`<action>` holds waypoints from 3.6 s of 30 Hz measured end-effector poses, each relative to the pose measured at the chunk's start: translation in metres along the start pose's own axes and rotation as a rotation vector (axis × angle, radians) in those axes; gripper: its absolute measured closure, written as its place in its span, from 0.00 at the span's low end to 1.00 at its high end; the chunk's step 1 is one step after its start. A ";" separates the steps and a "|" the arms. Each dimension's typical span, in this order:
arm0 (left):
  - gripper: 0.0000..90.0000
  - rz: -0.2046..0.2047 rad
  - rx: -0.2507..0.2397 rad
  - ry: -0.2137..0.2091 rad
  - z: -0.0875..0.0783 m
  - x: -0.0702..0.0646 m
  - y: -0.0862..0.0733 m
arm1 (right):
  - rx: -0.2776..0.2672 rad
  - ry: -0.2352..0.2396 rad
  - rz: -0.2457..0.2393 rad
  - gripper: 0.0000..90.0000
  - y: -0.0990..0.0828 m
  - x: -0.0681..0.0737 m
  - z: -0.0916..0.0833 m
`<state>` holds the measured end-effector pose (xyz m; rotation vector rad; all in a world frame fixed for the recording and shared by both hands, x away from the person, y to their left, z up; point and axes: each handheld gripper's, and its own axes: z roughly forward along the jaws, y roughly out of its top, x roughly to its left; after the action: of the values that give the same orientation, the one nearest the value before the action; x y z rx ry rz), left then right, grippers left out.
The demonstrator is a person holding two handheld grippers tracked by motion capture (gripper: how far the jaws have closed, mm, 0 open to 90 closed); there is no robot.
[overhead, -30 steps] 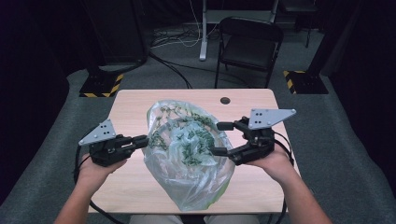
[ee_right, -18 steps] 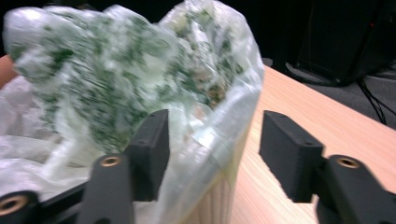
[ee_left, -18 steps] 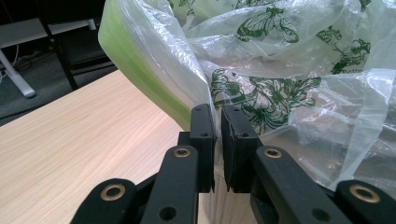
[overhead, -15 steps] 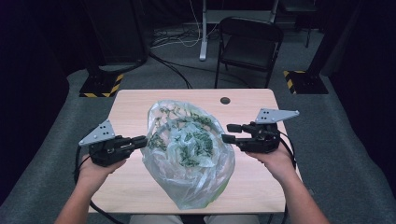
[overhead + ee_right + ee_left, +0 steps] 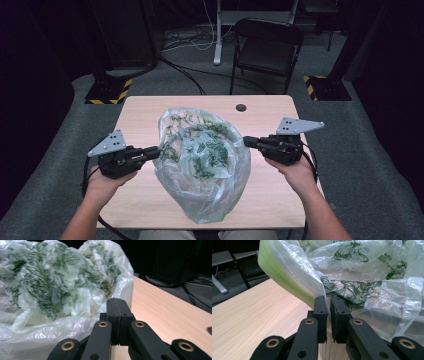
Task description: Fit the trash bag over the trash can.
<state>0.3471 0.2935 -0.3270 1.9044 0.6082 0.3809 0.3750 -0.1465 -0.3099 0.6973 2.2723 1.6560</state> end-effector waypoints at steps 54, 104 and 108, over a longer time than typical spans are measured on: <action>0.97 -0.064 0.070 -0.022 0.023 0.006 -0.053 | 0.090 -0.078 0.118 1.00 -0.079 -0.023 0.024; 0.92 0.050 -0.013 -0.150 -0.001 -0.021 -0.041 | 0.050 -0.070 0.098 0.78 -0.075 -0.008 -0.001; 1.00 0.055 0.012 -0.133 0.002 -0.022 -0.043 | 0.038 -0.079 0.093 0.77 -0.071 -0.008 -0.005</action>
<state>0.3204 0.2932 -0.3671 1.9438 0.4714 0.2841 0.3630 -0.1724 -0.3755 0.8734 2.2534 1.5993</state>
